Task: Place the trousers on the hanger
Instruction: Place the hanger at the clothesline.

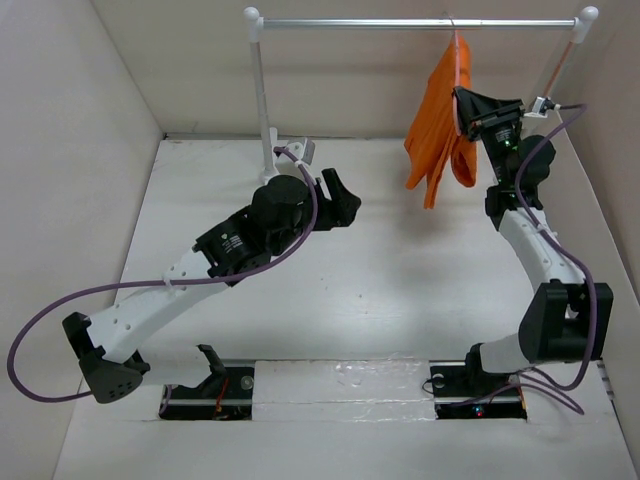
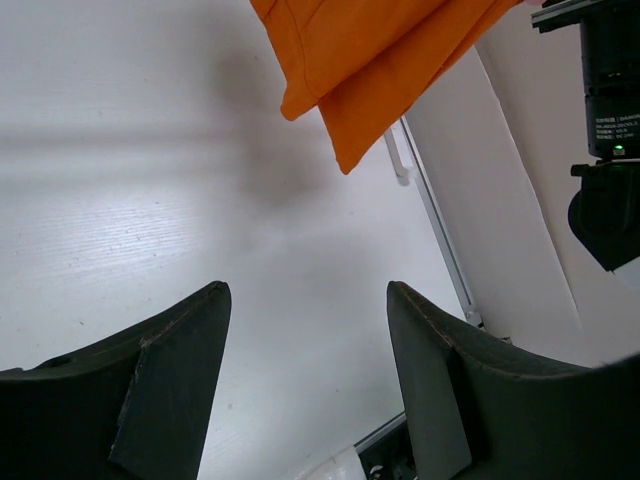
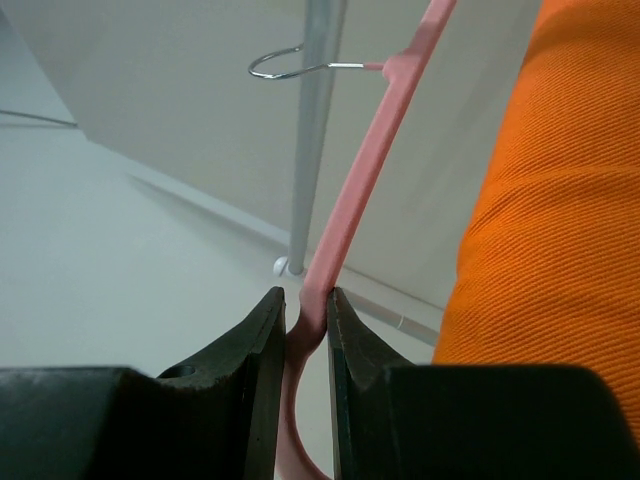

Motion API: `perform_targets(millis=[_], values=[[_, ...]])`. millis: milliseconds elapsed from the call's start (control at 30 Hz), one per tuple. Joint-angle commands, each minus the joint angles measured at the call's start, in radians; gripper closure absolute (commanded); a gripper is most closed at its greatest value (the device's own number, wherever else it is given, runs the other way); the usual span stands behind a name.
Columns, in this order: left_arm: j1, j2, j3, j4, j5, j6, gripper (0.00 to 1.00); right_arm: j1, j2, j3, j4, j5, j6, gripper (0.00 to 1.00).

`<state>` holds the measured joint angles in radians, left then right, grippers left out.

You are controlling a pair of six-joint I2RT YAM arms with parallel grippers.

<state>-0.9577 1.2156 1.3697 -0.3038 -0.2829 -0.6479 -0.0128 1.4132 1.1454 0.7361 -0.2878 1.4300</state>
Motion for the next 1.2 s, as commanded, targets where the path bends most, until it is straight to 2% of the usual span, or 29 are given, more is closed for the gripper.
perform_targets(millis=[0, 133, 400, 433, 467, 500, 567, 600, 700, 800, 867, 900, 967, 1033, 1067, 1133, 1167], values=[[0.002, -0.022, 0.0, 0.029, 0.005, -0.004, 0.41, -0.018, -0.014, 0.093, 0.37, 0.05, 0.032, 1.0], [0.002, -0.021, 0.0, 0.017, -0.001, -0.002, 0.41, -0.018, 0.047, 0.1, 0.454, 0.071, 0.072, 1.0], [0.002, 0.002, -0.012, 0.029, -0.001, -0.006, 0.4, -0.018, 0.049, 0.001, 0.453, 0.075, 0.041, 1.0], [0.002, 0.013, -0.012, 0.034, -0.001, -0.006, 0.4, -0.018, 0.046, -0.012, 0.445, 0.058, 0.032, 0.96], [0.002, 0.019, -0.012, 0.038, 0.004, -0.004, 0.39, -0.018, 0.044, -0.021, 0.441, 0.043, 0.023, 0.87], [0.002, 0.024, -0.011, 0.043, 0.008, -0.002, 0.39, -0.018, 0.044, -0.027, 0.431, 0.023, 0.014, 0.66], [0.002, 0.041, -0.004, 0.049, 0.008, 0.002, 0.38, -0.029, 0.027, -0.033, 0.375, -0.04, -0.032, 0.45], [0.002, 0.045, 0.0, 0.049, 0.004, 0.005, 0.37, -0.042, 0.02, -0.033, 0.341, -0.065, -0.055, 0.3], [0.002, 0.073, 0.037, 0.045, -0.007, 0.014, 0.34, -0.067, -0.016, -0.015, 0.194, -0.163, -0.184, 0.14], [0.002, 0.096, 0.064, 0.048, -0.012, 0.037, 0.32, -0.098, -0.052, 0.004, 0.08, -0.197, -0.259, 0.09], [0.002, 0.111, 0.109, 0.046, -0.016, 0.051, 0.3, -0.122, -0.091, 0.037, -0.103, -0.223, -0.4, 0.08], [0.002, 0.117, 0.109, 0.046, -0.016, 0.051, 0.3, -0.122, -0.105, 0.056, -0.104, -0.223, -0.401, 0.08], [0.002, 0.133, 0.137, 0.039, -0.027, 0.06, 0.29, -0.136, -0.132, 0.118, -0.286, -0.212, -0.547, 0.08], [0.011, 0.139, 0.152, 0.034, -0.024, 0.065, 0.29, -0.147, -0.157, 0.155, -0.404, -0.211, -0.682, 0.14], [0.029, 0.137, 0.152, 0.037, 0.038, 0.057, 0.31, -0.147, -0.158, 0.174, -0.441, -0.22, -0.721, 0.2], [0.115, 0.13, 0.126, 0.054, 0.137, 0.031, 0.35, -0.147, -0.166, 0.229, -0.566, -0.26, -0.854, 0.51], [0.149, 0.125, 0.112, 0.063, 0.234, 0.002, 0.36, -0.147, -0.171, 0.241, -0.607, -0.28, -0.899, 0.7]])
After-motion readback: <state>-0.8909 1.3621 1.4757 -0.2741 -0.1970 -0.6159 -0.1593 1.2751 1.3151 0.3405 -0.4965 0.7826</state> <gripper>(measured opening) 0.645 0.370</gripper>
